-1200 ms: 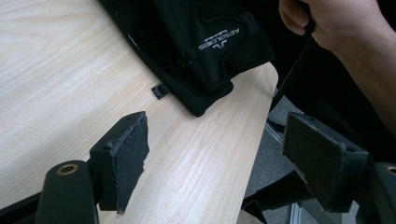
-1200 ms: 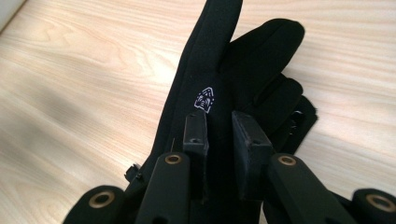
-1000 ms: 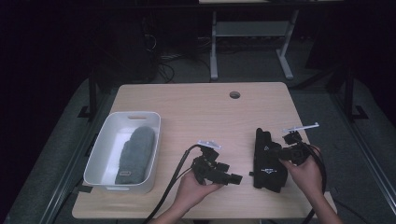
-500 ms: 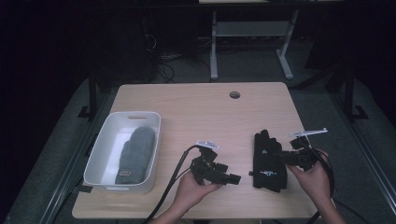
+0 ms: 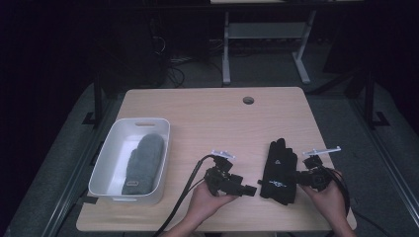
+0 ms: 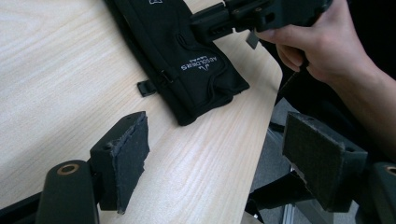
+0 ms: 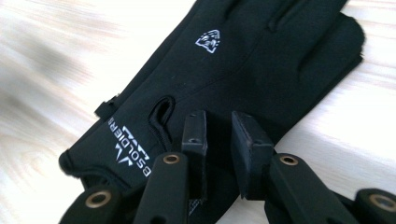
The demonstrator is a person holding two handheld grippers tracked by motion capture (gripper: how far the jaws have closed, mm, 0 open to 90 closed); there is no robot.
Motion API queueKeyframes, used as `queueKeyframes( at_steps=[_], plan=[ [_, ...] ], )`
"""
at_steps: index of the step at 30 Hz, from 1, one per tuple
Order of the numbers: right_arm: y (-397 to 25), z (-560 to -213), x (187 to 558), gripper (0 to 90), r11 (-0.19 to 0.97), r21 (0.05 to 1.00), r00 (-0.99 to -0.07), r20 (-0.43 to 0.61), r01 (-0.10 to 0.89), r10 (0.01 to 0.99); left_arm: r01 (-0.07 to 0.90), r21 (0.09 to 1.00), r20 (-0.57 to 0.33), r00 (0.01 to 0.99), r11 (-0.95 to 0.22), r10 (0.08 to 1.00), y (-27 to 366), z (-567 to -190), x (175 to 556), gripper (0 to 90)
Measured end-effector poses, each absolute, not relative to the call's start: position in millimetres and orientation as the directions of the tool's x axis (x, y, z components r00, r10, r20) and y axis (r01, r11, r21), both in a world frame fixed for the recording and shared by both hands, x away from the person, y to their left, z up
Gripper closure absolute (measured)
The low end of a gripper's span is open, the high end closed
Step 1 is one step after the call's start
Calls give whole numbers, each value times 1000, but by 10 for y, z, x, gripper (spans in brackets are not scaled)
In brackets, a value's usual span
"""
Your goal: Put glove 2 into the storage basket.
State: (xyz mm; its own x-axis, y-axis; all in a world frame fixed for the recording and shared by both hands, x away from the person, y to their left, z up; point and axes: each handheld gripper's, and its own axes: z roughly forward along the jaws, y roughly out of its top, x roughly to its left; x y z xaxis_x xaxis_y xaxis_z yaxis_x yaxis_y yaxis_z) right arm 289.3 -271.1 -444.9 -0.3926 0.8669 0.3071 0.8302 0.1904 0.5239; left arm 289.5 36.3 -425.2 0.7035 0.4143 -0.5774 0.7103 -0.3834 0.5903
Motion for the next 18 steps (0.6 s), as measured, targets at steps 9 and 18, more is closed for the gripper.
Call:
queueKeyframes(
  at_steps=[9,18],
  plan=[
    [-2605,-4463,2863,669,199,524,-427,360,829,829,720,571,-574,694,-395,435,291,-4339,2953,239],
    [-2759,-4408,2987,434,135,569,-392,358,811,847,734,534,-575,679,-419,457,124,-4482,3039,250]
  ],
)
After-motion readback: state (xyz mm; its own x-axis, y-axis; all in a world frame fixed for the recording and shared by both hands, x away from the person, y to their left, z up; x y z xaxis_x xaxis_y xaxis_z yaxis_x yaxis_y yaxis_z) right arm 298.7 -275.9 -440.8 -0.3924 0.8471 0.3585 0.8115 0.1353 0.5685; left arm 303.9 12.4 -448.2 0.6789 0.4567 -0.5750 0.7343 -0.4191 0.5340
